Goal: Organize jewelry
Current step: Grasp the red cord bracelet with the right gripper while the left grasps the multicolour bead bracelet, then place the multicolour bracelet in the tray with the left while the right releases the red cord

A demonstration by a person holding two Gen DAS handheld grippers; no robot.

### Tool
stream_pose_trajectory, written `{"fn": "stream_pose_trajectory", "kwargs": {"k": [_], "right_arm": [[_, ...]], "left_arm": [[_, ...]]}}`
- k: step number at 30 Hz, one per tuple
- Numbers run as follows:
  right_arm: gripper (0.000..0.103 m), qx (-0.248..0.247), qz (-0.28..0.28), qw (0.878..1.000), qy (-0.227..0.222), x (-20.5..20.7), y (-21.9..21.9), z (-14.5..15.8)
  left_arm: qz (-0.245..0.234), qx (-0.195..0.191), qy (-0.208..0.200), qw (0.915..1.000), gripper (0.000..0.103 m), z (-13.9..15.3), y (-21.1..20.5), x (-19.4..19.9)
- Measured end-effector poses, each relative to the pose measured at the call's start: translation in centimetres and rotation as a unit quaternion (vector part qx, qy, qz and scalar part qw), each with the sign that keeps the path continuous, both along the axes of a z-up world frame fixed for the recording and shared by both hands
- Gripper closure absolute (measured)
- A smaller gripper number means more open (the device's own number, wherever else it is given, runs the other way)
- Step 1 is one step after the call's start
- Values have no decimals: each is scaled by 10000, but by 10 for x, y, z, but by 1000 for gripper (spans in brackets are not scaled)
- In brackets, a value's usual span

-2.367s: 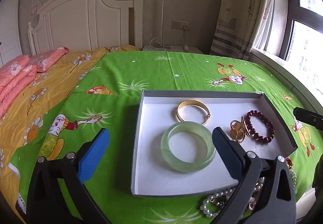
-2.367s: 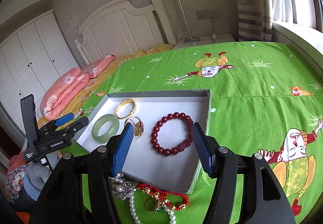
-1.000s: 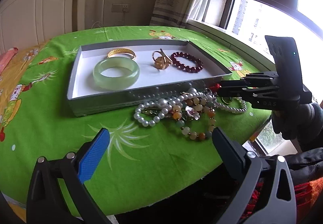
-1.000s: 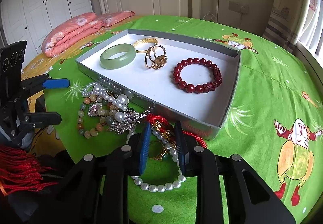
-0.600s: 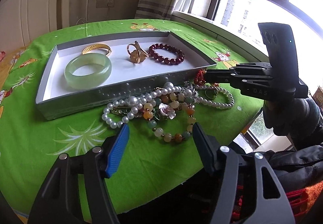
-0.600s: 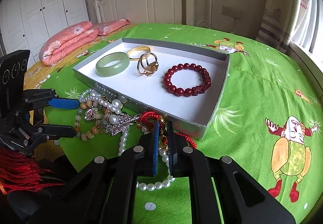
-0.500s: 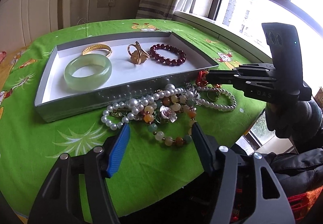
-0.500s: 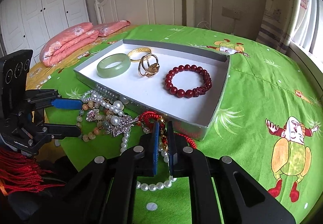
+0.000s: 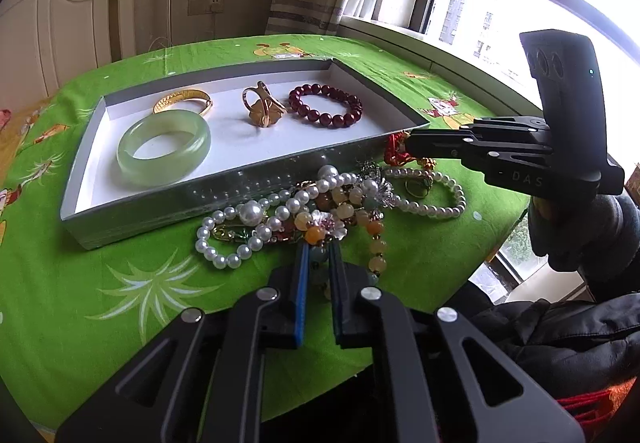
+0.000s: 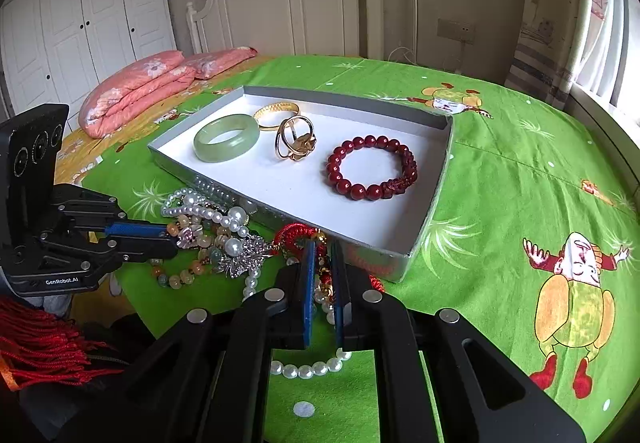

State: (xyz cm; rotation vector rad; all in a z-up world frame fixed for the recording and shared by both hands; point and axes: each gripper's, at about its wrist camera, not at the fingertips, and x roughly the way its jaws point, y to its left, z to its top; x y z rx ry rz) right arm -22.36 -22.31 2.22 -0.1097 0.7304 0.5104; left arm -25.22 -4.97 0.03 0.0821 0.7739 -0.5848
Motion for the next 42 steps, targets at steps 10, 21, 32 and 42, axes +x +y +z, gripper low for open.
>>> {"fn": "stream_pose_trajectory", "kwargs": {"k": [10, 21, 32, 42], "right_arm": [[95, 214, -129, 9993, -267, -6, -12, 19], [95, 301, -140, 9986, -407, -12, -14, 29], [95, 352, -157, 9979, -529, -15, -16, 38], [95, 317, -119, 9971, -680, -12, -11, 50]], "left_arm": [[38, -309, -641, 9975, 94, 55, 10, -12], [-11, -277, -901, 9955, 94, 78, 3, -10], [-30, -219, -1165, 9929, 94, 99, 1, -2], [-77, 46, -1333, 9910, 93, 111, -12, 16]]}}
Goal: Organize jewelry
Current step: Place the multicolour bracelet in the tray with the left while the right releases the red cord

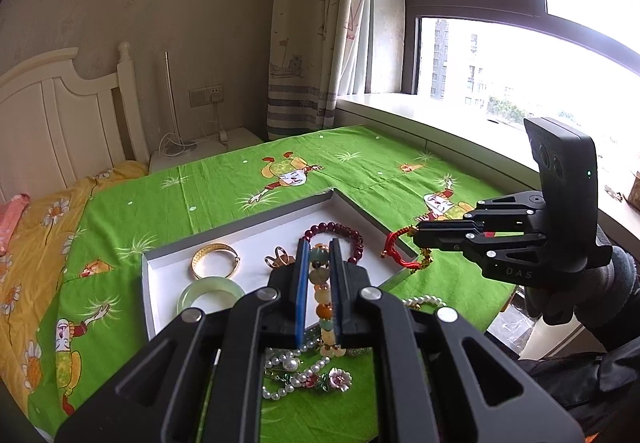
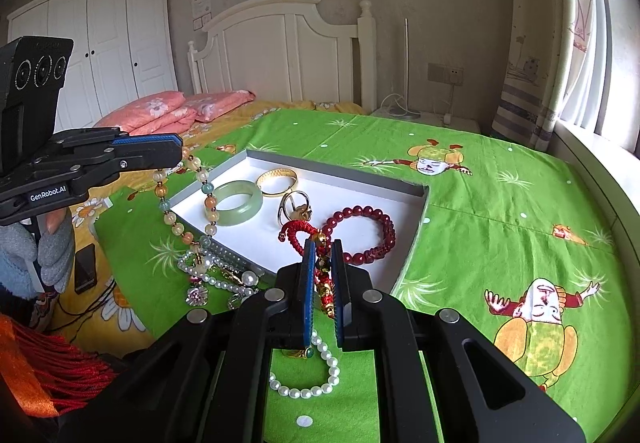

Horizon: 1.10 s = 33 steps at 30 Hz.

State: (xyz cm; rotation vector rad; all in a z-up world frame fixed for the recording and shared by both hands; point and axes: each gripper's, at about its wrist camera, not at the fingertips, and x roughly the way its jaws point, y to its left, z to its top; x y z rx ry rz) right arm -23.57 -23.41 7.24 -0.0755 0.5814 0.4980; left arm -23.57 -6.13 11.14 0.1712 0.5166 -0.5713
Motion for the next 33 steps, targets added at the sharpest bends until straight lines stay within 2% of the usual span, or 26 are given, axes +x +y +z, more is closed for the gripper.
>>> {"fn": "stream_pose_trajectory", "kwargs": {"k": [8, 15, 24, 33], "right_arm": [[95, -60, 141, 9999, -9, 13, 16, 2], [95, -79, 280, 9995, 143, 32, 35, -5], [95, -75, 491, 9982, 337, 49, 58, -14], [95, -121, 590, 9966, 564, 66, 75, -25]], "left_arm": [[87, 170, -120, 9997, 93, 13, -3, 26], [271, 298, -40, 9992, 93, 15, -4, 57], [587, 574, 149, 9965, 93, -1, -12, 96], [923, 683, 374, 9927, 93, -23, -14, 126]]}}
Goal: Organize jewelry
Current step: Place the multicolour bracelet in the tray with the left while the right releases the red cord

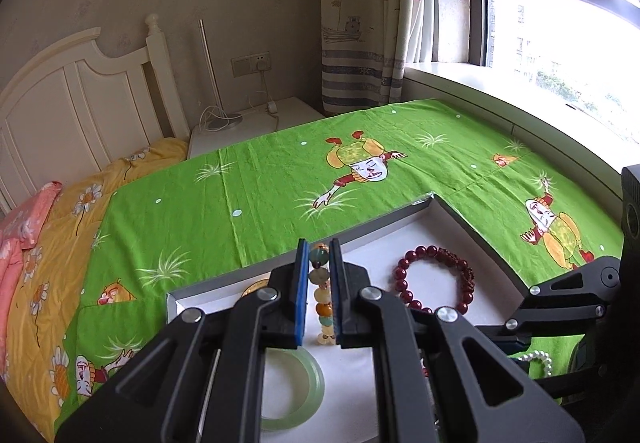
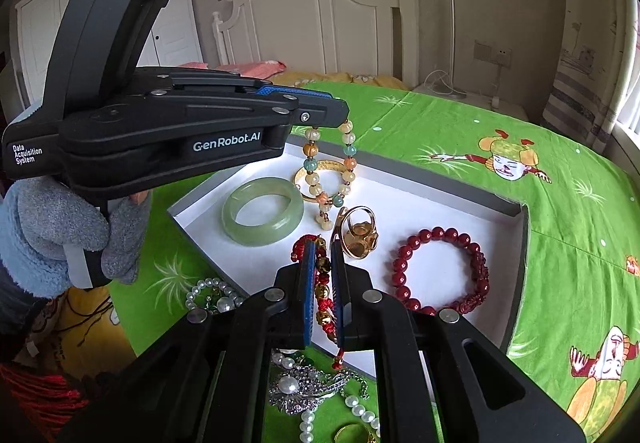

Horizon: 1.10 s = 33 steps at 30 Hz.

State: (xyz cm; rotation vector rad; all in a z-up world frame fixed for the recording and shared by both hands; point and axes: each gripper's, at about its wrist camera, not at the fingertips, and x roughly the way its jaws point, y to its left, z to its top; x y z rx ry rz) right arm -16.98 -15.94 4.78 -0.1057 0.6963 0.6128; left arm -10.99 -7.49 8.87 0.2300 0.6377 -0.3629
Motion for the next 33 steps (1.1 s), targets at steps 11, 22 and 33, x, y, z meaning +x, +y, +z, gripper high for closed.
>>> {"fn": "stream_pose_trajectory", "kwargs": {"k": [11, 22, 33], "right_arm": [[65, 213, -576, 9979, 213, 18, -23, -6], [44, 411, -788, 9958, 201, 14, -41, -5], [23, 803, -1092, 9908, 17, -16, -73, -5]], "left_arm": [[607, 395, -228, 9971, 30, -12, 9, 8], [1095, 289, -331, 9930, 6, -18, 30, -1], [1570, -86, -534, 9861, 2, -37, 69, -67]]}}
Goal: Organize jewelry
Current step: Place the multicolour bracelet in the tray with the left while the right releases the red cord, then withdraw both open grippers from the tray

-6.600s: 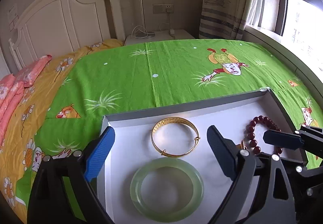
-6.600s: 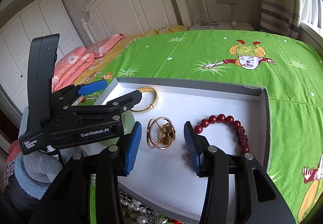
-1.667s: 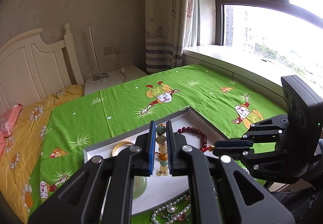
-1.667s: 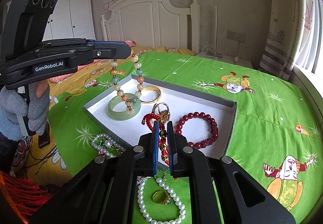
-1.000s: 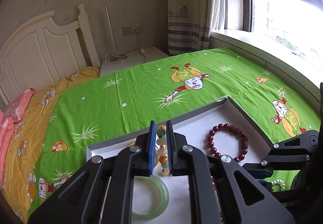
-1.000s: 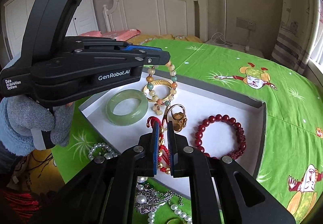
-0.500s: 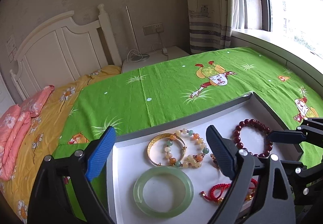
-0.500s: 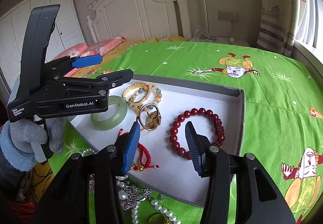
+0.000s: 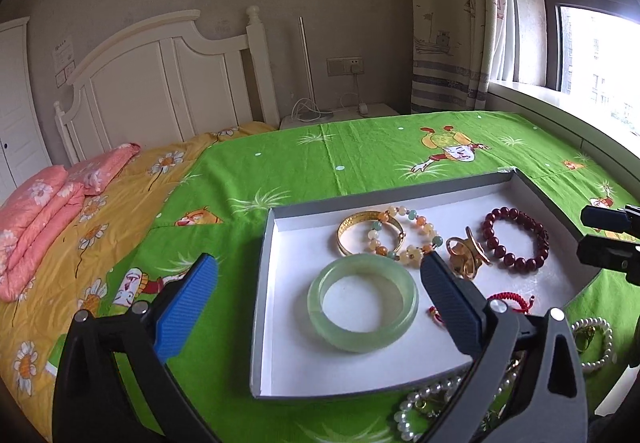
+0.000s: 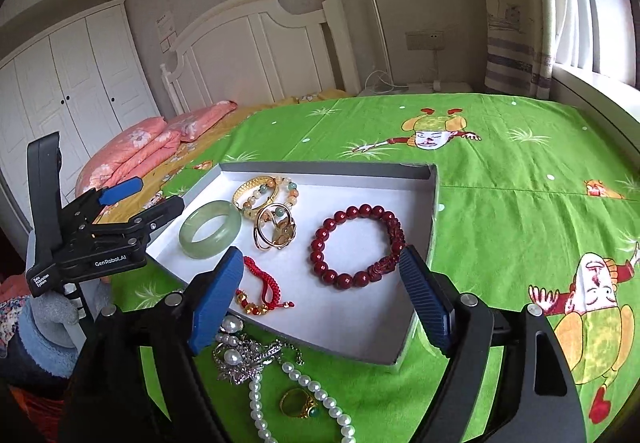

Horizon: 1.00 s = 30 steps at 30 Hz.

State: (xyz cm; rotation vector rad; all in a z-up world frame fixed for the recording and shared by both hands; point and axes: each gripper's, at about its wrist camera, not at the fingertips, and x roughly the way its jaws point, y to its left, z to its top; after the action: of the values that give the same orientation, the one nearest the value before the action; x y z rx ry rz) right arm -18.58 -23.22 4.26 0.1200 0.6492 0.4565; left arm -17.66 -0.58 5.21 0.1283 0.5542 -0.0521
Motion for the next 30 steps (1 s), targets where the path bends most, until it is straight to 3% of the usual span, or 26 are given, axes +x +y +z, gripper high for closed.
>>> {"fn": "stream_pose_trajectory", "kwargs": {"k": [6, 8, 12, 16, 22, 30], "right_arm": [[22, 0, -38, 9997, -251, -31, -17, -4], [22, -72, 17, 9995, -300, -43, -18, -8], [22, -285, 89, 9989, -350, -65, -19, -18], [22, -530, 287, 9979, -248, -78, -12, -31], [25, -831, 736, 9936, -228, -89, 11, -40], [27, -778, 663, 9945, -241, -89, 9, -39]], "left_arm": [[141, -408, -89, 9990, 2, -17, 33, -35], [218, -434, -57, 9988, 2, -24, 42, -38], [218, -865, 30, 9960, 2, -28, 55, -38], [127, -906, 411, 9950, 3, -36, 55, -27], [195, -925, 417, 9946, 3, -37, 53, -25], [259, -978, 206, 9947, 2, -33, 55, -34]]}}
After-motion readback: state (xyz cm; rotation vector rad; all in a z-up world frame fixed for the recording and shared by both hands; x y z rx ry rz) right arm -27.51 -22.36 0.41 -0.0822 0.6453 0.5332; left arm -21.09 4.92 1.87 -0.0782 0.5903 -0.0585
